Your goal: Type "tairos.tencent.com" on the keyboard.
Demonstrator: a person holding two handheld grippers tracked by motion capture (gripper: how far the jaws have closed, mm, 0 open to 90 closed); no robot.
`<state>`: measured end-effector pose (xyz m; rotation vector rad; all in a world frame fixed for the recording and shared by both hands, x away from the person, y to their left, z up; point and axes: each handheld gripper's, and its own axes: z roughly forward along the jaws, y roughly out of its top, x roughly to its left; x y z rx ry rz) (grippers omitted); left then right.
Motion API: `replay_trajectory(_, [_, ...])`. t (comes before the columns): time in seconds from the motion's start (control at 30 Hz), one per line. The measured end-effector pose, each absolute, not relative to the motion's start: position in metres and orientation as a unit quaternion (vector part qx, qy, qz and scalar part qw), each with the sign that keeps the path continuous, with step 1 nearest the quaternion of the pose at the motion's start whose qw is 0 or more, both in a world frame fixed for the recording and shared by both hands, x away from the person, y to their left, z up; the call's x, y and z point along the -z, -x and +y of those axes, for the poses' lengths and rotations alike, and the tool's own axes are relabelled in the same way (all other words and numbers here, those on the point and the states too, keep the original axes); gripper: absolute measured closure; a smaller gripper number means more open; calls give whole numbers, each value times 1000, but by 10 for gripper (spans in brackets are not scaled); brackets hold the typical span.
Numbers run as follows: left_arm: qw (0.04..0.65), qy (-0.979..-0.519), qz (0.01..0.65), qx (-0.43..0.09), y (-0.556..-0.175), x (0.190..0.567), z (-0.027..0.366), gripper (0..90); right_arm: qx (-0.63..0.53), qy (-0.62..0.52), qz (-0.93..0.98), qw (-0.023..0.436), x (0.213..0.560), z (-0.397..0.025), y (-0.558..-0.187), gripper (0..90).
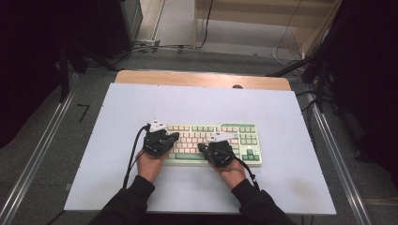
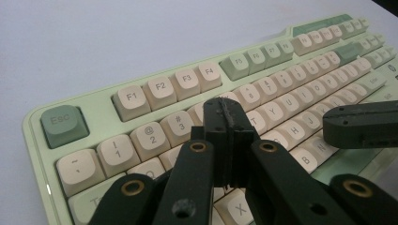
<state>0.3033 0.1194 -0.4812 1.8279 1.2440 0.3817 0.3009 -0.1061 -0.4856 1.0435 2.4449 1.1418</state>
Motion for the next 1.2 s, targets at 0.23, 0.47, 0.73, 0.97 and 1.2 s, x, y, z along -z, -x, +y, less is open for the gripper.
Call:
replay_trajectory(0.23, [435,-734,500,-153,-303,481,119,900,-390,-358,840,122,487,-104,-301,872])
replay_trajectory(0.47, [435,-734,499,-152,-303,481,119,900,-389,-355,841,122,487,-103,-300,872])
replay_trajectory(0.73, [435,-734,499,-152,-303,481,119,900,-388,-353,843,122,488,-102,-300,872])
replay_trajectory(0.97, [435,-735,497,-152,-303,481,119,900,-387,-353,843,123,489,-102,-300,872])
replay_trajectory(1.2, [436,-734,498,-151,-302,481,118,900,-384,-353,844,122,491,-101,-301,872])
